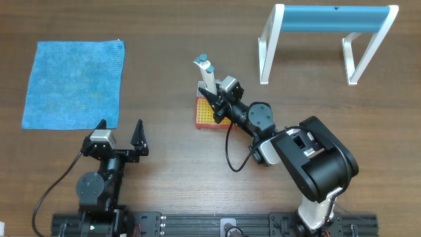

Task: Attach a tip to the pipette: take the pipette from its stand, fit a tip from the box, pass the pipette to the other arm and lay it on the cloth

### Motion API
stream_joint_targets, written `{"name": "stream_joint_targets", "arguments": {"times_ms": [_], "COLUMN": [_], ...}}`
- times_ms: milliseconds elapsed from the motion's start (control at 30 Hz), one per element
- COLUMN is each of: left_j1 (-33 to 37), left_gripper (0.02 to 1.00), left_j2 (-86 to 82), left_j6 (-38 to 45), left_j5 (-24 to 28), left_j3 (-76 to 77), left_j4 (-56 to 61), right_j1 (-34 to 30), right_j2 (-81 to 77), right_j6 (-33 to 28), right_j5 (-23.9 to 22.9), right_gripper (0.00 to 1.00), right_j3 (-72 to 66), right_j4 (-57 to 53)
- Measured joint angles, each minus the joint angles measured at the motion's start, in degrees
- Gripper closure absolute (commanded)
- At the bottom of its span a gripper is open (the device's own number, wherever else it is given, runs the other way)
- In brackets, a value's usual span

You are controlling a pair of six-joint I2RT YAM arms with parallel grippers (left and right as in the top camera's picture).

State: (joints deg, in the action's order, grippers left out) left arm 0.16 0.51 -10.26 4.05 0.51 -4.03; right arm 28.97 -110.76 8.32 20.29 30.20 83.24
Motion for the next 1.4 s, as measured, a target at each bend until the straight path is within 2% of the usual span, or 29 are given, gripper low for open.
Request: {"name": "stream_joint_targets", "arguments": {"times_ms": [1167,1400], "left_j1": [0.0,0.0], "left_gripper": [0.023,0.023], "left_j2": [0.0,0.0], "left_j6": [0.0,0.0], "left_j5": [0.0,0.0], "left_j3": [0.0,0.0], "left_j4": [0.0,0.0], "right_j1": [0.0,0.0], "right_j2": [-1.55,1.11], "right_j6": [-0.02,-0.02], "right_j5": [-0.02,0.02], "right_gripper": [0.923,0.923], "right_j3": [-2.12,-0.39], "right_j4": [3.78,-1.01]}}
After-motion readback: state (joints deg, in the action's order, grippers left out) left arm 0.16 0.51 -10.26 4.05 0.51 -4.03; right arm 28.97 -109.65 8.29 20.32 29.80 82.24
